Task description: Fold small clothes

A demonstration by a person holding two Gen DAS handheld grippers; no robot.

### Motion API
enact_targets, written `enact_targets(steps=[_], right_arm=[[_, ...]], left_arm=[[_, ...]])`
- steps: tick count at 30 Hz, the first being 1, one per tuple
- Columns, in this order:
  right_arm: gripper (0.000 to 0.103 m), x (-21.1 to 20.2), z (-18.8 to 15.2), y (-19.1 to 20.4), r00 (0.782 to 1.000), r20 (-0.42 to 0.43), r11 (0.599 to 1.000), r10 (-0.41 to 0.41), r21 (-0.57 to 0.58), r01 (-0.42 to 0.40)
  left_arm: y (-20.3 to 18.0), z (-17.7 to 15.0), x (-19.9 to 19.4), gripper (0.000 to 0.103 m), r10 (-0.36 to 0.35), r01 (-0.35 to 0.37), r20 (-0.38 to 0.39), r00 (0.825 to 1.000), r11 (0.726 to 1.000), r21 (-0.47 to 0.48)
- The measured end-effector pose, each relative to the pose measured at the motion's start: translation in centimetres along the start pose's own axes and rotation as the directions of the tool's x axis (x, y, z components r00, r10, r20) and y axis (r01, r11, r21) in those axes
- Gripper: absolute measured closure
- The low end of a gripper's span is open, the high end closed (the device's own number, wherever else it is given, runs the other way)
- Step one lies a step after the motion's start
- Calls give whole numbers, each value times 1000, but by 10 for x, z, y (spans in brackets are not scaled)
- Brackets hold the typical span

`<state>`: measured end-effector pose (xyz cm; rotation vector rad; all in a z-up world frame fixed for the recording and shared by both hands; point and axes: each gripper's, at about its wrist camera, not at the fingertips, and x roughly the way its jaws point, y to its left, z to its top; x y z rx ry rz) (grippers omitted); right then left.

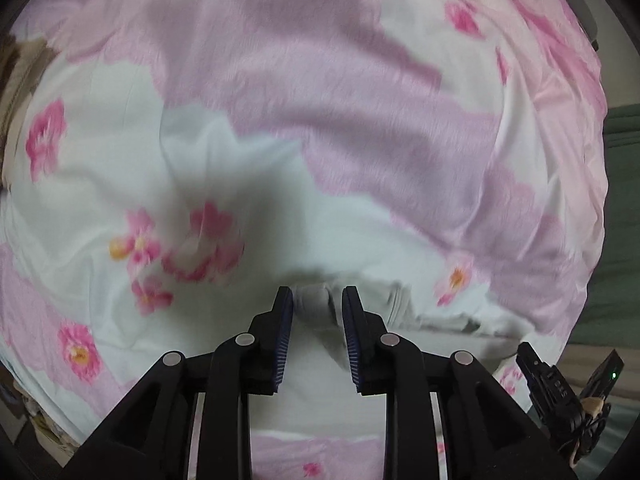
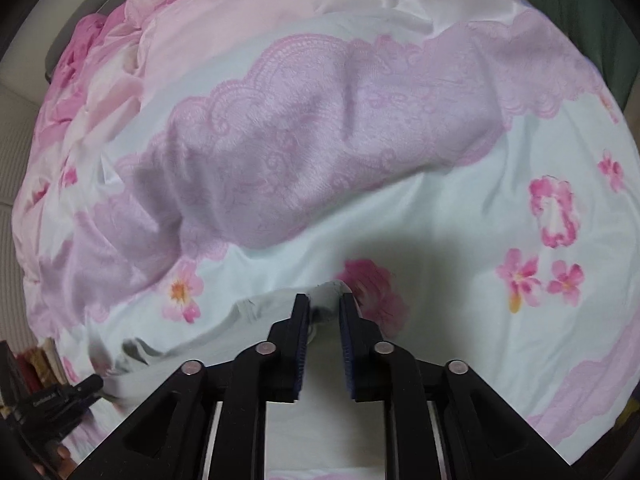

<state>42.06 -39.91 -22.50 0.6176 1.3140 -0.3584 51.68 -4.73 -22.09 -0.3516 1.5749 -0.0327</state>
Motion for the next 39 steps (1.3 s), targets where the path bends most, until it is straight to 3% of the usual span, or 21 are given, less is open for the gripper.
enact_targets(steps=[1, 3, 5, 8, 9, 11, 12, 15, 19, 21, 23, 24, 25, 27, 28, 30, 35, 36, 39], right_arm=[[66, 0, 4, 3, 1000, 1, 1000, 7, 1, -7], [59, -4, 9, 9, 1000, 29, 1000, 12, -13, -12], [59, -12, 12, 17, 997, 75, 999, 0, -43, 4], [58, -28, 14, 27, 991, 137, 994, -12, -104, 27], [58, -35, 14, 29, 987, 160, 991, -17, -127, 38], [58, -47, 9, 32, 979, 202, 980, -33, -187, 72], [58, -51, 5, 33, 978, 206, 969, -45, -228, 92], [58, -55, -14, 35, 979, 191, 920, -72, -367, 139], [58, -53, -47, 32, 985, 162, 864, -53, -488, 127], [58, -47, -60, 31, 990, 137, 834, -42, -541, 110], [58, -39, -71, 35, 994, 104, 784, -40, -613, 95], [58, -35, -76, 38, 994, 101, 759, -41, -644, 97], [58, -32, -81, 43, 994, 104, 719, -42, -687, 102], [58, -25, -89, 53, 993, 108, 631, -49, -767, 115], [58, -19, -93, 59, 993, 103, 584, -59, -803, 118], [58, -9, -96, 69, 995, 74, 526, -63, -845, 96], [58, 14, -104, 90, 996, 10, 419, -91, -907, 48], [58, 17, -104, 92, 995, 9, 407, -98, -912, 49], [58, 25, -104, 98, 995, -11, 399, -100, -917, 30]], left_arm=[[-2, 3, -2, 76, -2, 2, 9, 1000, 1000, -2], [-4, 9, -11, 71, 1, -1, 50, 999, 1000, 5], [-6, 10, -19, 68, 14, -18, 89, 996, 999, 38], [-12, 0, -33, 63, 13, -40, 149, 989, 983, 177], [-13, -6, -39, 62, 18, -60, 173, 985, 969, 240], [-22, -30, -48, 62, 25, -112, 223, 975, 915, 388], [-25, -46, -52, 62, 11, -125, 237, 971, 872, 472], [-27, -83, -52, 62, -2, -150, 248, 969, 793, 591], [-25, -110, -36, 63, -16, -117, 201, 979, 768, 630], [-28, -122, -29, 63, -21, -108, 175, 984, 714, 692], [-38, -132, -23, 63, -19, -147, 199, 980, 606, 782], [-45, -136, -19, 63, -23, -170, 214, 977, 524, 834], [-50, -138, -16, 63, -24, -176, 213, 977, 476, 861], [-64, -140, -4, 63, -2, -180, 193, 981, 348, 920], [-69, -141, 2, 63, 12, -196, 201, 979, 303, 933], [-79, -142, 14, 62, 35, -204, 201, 979, 225, 953], [-93, -139, 46, 63, 101, -241, 229, 968, 128, 962], [-95, -136, 50, 63, 113, -253, 240, 964, 122, 960], [-98, -122, 53, 62, 118, -260, 244, 962, 145, 955]])
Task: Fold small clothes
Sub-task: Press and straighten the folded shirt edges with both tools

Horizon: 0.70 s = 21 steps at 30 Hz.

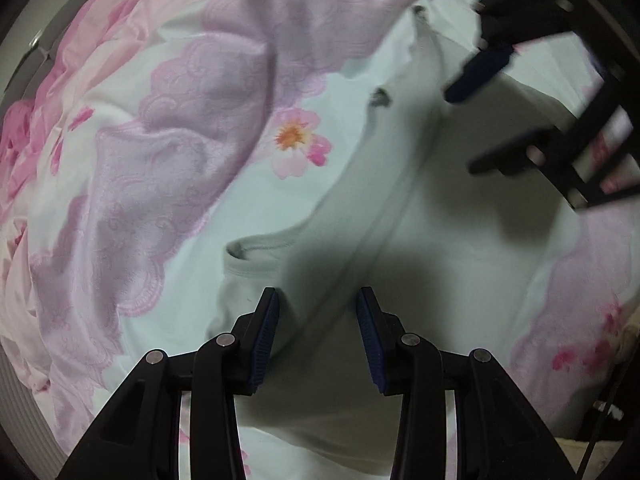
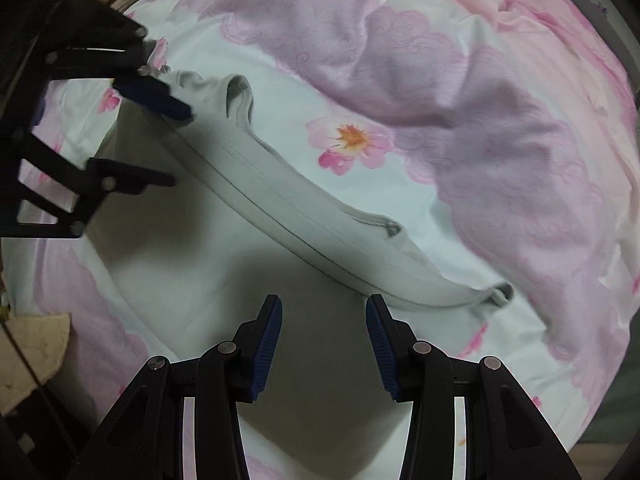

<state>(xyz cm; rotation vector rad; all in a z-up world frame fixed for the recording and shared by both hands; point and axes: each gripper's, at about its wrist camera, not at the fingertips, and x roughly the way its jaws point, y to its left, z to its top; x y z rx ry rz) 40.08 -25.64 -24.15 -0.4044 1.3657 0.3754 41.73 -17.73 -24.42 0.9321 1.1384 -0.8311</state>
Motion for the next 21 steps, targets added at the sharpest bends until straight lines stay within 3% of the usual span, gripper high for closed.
enact_targets(steps=[7, 10, 15, 18, 21], right_arm=[[58, 0, 5, -5, 994, 22, 994, 107, 24, -107], [58, 6, 10, -10, 995, 17, 995, 97, 34, -97], [58, 9, 23, -15, 993, 11, 993, 118, 23, -119], [46, 9, 33, -14, 992, 18, 992, 123, -26, -123], [46, 16, 40, -6, 995, 4, 991, 103, -90, -102]], left_arm=[[63, 15, 2, 62, 50, -48, 9, 999, 983, -178], [90, 16, -3, 63, 48, -41, 20, 999, 962, -271], [101, 0, -21, 63, 15, 7, 64, 998, 944, -329], [99, -19, -25, 63, -22, 42, 61, 998, 935, -351], [87, -27, -24, 63, -32, 47, 47, 998, 928, -369]])
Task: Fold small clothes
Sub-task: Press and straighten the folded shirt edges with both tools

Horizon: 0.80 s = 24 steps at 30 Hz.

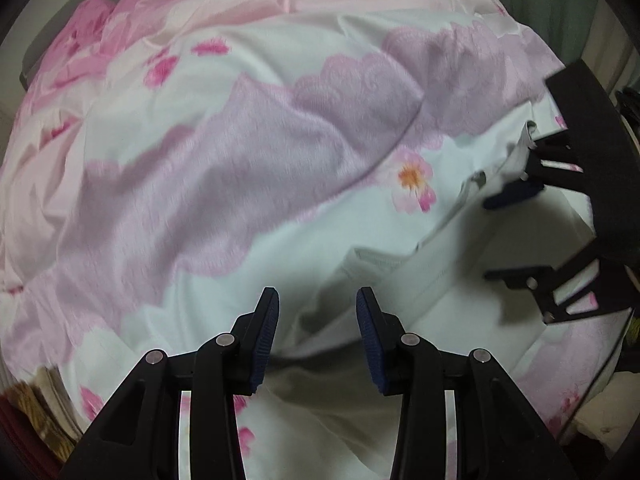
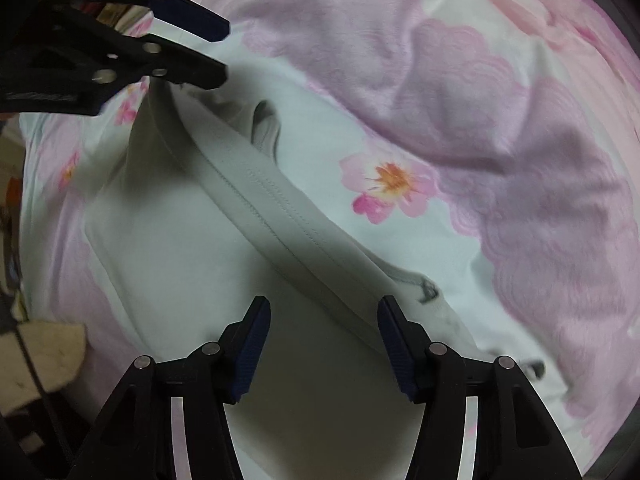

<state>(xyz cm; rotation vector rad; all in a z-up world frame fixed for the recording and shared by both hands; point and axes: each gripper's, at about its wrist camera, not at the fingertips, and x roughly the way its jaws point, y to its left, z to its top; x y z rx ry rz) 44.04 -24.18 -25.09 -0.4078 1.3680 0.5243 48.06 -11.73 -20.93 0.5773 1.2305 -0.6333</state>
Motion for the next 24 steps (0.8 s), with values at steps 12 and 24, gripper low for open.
enact_targets(steps=[12, 24], right_arm=[[51, -25, 43, -40, 969, 98, 971, -226, 104, 216], [49, -42, -5, -43, 996, 39, 986, -80, 147, 74]], left_arm=[[10, -15, -7, 63, -4, 5, 13, 1000, 997, -82], [-31, -38, -6, 46, -96, 107, -54, 994, 961, 255]])
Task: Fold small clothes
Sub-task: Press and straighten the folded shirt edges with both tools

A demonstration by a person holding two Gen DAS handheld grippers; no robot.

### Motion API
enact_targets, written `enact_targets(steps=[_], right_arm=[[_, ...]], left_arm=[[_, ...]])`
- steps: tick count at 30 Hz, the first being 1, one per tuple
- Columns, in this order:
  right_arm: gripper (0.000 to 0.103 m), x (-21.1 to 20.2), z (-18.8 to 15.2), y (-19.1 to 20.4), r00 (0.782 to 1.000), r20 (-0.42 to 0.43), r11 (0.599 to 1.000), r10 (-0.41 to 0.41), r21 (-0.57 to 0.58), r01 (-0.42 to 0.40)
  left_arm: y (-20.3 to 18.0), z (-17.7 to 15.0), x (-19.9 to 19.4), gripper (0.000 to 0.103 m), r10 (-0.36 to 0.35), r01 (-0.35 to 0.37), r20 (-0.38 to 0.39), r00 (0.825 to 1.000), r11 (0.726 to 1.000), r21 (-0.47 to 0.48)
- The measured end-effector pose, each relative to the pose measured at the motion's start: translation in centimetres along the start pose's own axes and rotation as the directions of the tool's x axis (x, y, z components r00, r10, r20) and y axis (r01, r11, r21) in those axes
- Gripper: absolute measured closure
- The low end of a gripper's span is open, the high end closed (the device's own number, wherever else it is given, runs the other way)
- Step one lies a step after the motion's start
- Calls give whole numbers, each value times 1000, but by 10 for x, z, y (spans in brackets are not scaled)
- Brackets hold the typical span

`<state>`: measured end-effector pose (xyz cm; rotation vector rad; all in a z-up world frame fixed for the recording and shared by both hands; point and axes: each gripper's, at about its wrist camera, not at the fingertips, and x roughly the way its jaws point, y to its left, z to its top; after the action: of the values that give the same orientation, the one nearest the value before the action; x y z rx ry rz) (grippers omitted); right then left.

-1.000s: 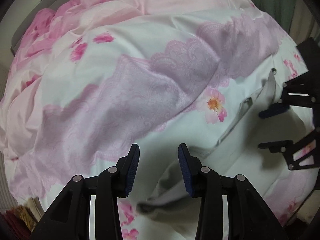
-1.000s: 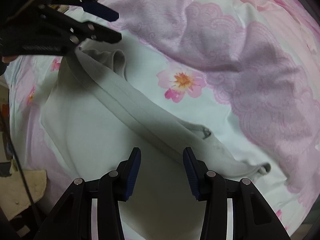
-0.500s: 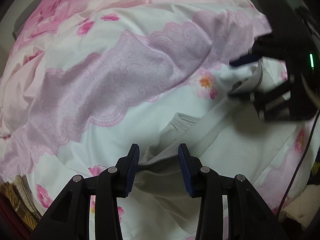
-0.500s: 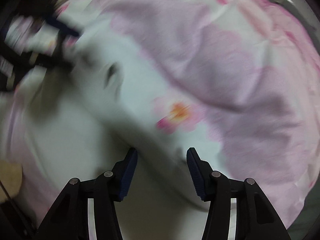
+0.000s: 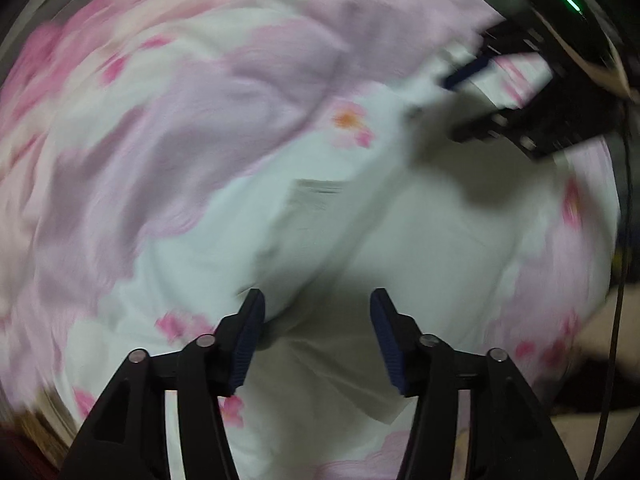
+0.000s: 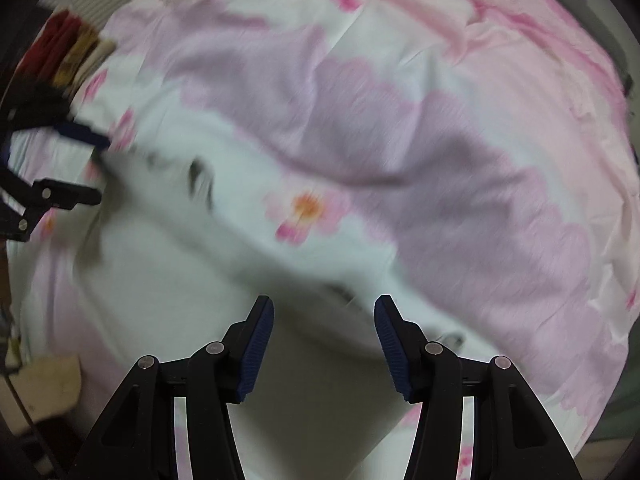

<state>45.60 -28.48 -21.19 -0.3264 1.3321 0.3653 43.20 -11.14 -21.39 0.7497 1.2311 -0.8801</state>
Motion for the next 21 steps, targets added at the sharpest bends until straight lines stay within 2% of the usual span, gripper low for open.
enact_targets(steps=[3, 5, 9, 12, 14, 16, 18, 21], right_arm=[[49, 7, -20, 20, 1000, -23, 1000, 3, -8, -3], [49, 8, -27, 24, 1000, -21, 1000, 10, 0, -10], [49, 13, -28, 27, 999, -32, 1000, 9, -6, -9], [50, 18, -27, 28, 999, -38, 1000, -2, -19, 2], [49, 21, -26, 29, 999, -36, 1000, -7, -19, 7], [49, 24, -24, 32, 1000, -31, 1000, -6, -16, 6], [49, 28, -20, 36, 999, -33, 1000, 1, -13, -2], [49, 36, -8, 38, 999, -43, 1000, 1, -28, -2]], left_arm=[[-19, 9, 15, 44, 60, -56, -26, 998, 988, 141], [-21, 16, 27, 45, 104, -97, -37, 994, 982, 162], [-11, 30, 45, 45, 131, -121, -60, 990, 981, 150], [11, 43, 42, 48, 189, -185, -39, 981, 980, 71], [38, 50, 30, 48, 197, -197, -8, 980, 978, -63], [60, 52, 24, 48, 264, -262, -6, 964, 951, -165], [75, 50, 19, 48, 297, -293, -12, 955, 932, -215], [78, 43, 9, 48, 282, -272, 5, 960, 930, -248]])
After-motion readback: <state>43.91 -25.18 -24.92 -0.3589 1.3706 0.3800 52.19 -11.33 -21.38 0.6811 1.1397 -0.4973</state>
